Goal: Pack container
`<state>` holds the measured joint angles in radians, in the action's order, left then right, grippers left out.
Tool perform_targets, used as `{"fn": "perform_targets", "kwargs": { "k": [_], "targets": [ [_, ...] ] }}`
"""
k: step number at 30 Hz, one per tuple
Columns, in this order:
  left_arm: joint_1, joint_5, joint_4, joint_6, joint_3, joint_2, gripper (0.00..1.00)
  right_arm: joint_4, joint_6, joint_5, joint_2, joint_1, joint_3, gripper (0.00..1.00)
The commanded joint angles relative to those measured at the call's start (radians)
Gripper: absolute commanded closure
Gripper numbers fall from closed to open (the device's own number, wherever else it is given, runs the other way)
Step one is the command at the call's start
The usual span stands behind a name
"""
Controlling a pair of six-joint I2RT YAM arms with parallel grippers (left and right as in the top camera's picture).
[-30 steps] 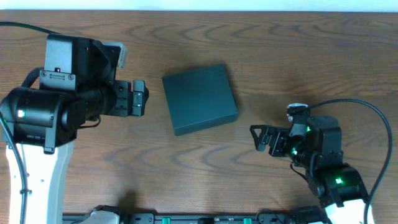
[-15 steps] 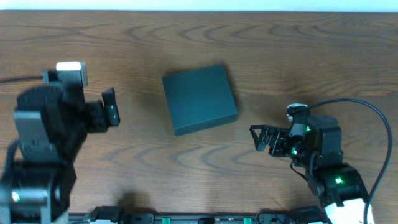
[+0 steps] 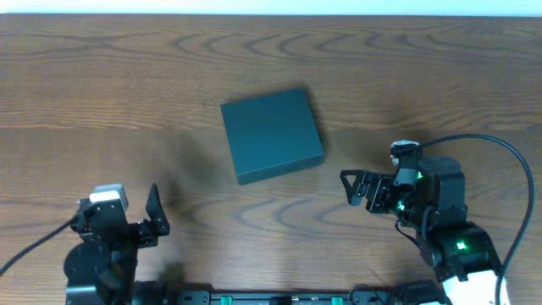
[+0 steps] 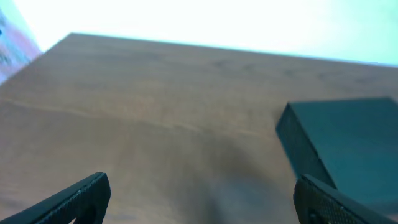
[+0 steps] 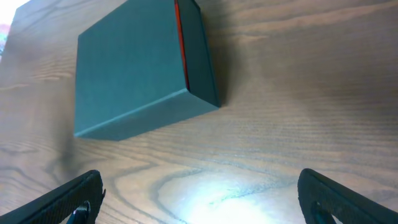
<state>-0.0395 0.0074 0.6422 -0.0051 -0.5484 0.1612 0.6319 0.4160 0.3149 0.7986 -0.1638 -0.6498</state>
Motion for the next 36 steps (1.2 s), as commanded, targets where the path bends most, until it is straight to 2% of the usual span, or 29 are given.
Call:
{"fn": "perform_targets", "kwargs": {
  "k": [1,8,21,36],
  "targets": [
    [-0.007,-0.003,-0.033,-0.033,0.091,-0.078,0.05,0.002,-0.010,0.003,-0.002,0.006,-0.009,0.01],
    [-0.007,0.005,-0.114,-0.048,0.245,-0.158,0.05,0.002,-0.010,0.003,-0.002,0.006,-0.009,0.01],
    [-0.007,0.011,-0.330,-0.085,0.452,-0.158,0.05,0.002,-0.010,0.003,-0.002,0.006,-0.009,0.01],
    [-0.007,0.008,-0.351,-0.085,0.460,-0.157,0.05,0.002,-0.010,0.003,-0.002,0.006,-0.009,0.01]
  ]
}}
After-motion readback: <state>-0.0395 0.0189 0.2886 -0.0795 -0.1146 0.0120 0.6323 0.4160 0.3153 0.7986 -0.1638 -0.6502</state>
